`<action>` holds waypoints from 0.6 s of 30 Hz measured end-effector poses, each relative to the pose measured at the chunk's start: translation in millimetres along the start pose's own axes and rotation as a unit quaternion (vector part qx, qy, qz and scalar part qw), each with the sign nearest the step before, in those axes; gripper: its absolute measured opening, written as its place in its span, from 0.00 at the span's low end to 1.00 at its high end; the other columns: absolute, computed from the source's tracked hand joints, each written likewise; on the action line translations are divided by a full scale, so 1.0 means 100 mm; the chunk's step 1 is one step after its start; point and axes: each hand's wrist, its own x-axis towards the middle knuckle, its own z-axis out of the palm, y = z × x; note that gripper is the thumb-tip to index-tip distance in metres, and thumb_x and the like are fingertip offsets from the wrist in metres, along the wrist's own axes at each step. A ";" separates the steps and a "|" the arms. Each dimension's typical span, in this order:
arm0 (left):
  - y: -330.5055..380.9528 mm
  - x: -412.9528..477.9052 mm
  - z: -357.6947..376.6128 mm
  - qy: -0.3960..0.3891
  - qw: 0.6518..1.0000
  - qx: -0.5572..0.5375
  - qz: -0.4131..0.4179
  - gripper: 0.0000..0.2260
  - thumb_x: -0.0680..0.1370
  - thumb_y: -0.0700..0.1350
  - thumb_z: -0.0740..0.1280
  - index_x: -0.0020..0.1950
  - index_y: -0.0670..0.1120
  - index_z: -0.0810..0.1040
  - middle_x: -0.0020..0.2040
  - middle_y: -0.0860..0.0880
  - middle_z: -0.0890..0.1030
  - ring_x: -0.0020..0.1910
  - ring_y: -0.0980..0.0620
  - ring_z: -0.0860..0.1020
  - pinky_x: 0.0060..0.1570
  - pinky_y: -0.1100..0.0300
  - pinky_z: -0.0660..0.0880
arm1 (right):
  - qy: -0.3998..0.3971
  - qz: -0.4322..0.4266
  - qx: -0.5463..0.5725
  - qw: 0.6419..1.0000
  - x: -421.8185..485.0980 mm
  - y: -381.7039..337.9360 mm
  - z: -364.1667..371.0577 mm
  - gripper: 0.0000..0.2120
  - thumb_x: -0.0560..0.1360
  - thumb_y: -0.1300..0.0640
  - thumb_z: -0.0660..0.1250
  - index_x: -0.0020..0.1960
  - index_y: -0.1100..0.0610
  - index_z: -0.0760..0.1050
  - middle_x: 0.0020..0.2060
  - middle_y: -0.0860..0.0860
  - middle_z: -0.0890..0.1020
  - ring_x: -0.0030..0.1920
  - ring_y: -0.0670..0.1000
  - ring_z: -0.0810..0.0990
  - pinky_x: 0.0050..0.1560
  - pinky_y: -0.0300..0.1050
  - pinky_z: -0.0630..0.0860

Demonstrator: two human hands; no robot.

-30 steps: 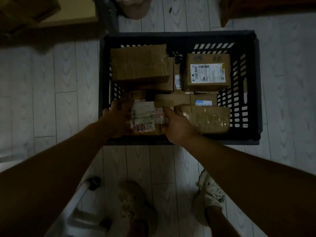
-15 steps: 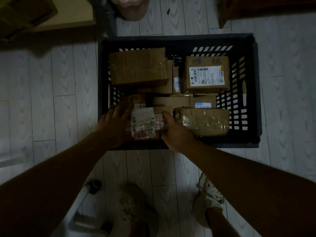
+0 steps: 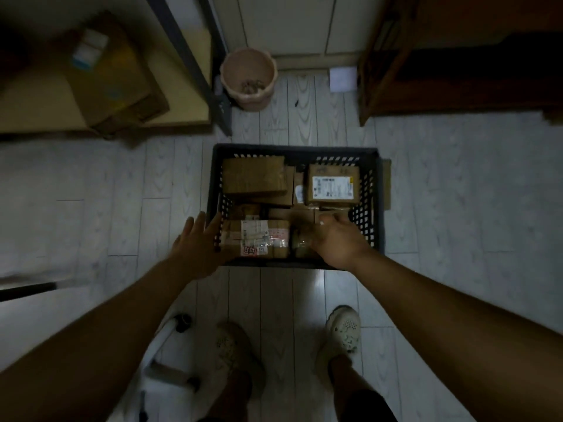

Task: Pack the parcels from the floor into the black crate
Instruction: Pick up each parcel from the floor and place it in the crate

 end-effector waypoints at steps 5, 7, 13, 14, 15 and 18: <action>0.45 -1.18 -0.48 0.052 0.995 -0.086 -0.029 0.42 0.73 0.64 0.62 0.76 0.53 0.39 0.78 0.44 0.41 0.76 0.42 0.41 0.72 0.45 0.45 | 0.008 -0.014 0.037 0.999 -0.97 -0.08 -0.83 0.25 0.75 0.48 0.65 0.70 0.52 0.67 0.66 0.58 0.71 0.63 0.57 0.72 0.64 0.49 0.71; 0.63 -1.52 -0.64 0.077 0.991 -0.107 -0.023 0.41 0.75 0.63 0.62 0.76 0.54 0.39 0.78 0.44 0.42 0.76 0.42 0.41 0.72 0.45 0.45 | 0.014 -0.018 0.041 0.999 -1.29 -0.07 -1.10 0.25 0.76 0.47 0.65 0.70 0.53 0.67 0.65 0.56 0.72 0.62 0.57 0.73 0.62 0.51 0.72; 1.36 -2.26 -1.08 0.183 0.976 -0.098 0.065 0.38 0.74 0.56 0.67 0.76 0.51 0.50 0.75 0.43 0.57 0.73 0.42 0.56 0.70 0.47 0.54 | 0.100 -0.009 0.039 0.994 -2.28 0.15 -1.77 0.23 0.76 0.48 0.65 0.68 0.53 0.69 0.64 0.57 0.73 0.58 0.56 0.75 0.56 0.45 0.72; 1.48 -2.32 -1.12 0.188 0.975 -0.090 0.077 0.38 0.73 0.57 0.67 0.76 0.50 0.50 0.75 0.43 0.57 0.73 0.42 0.56 0.70 0.48 0.55 | 0.119 -0.003 0.031 0.992 -2.45 0.22 -1.84 0.25 0.76 0.48 0.64 0.70 0.54 0.67 0.66 0.58 0.71 0.60 0.57 0.74 0.58 0.46 0.71; 1.61 -2.38 -1.16 0.183 0.976 -0.086 0.084 0.39 0.73 0.58 0.67 0.77 0.51 0.49 0.76 0.44 0.55 0.74 0.43 0.54 0.71 0.47 0.54 | 0.138 0.002 0.021 0.990 -2.61 0.28 -1.89 0.26 0.76 0.48 0.64 0.71 0.54 0.65 0.68 0.58 0.68 0.63 0.58 0.72 0.59 0.45 0.69; 1.96 -2.55 -1.23 0.163 0.979 -0.081 0.098 0.41 0.72 0.61 0.66 0.77 0.55 0.46 0.78 0.47 0.48 0.76 0.44 0.47 0.73 0.48 0.49 | 0.177 0.007 0.000 0.984 -3.05 0.51 -2.00 0.29 0.76 0.47 0.64 0.74 0.53 0.60 0.71 0.56 0.64 0.66 0.58 0.69 0.62 0.46 0.67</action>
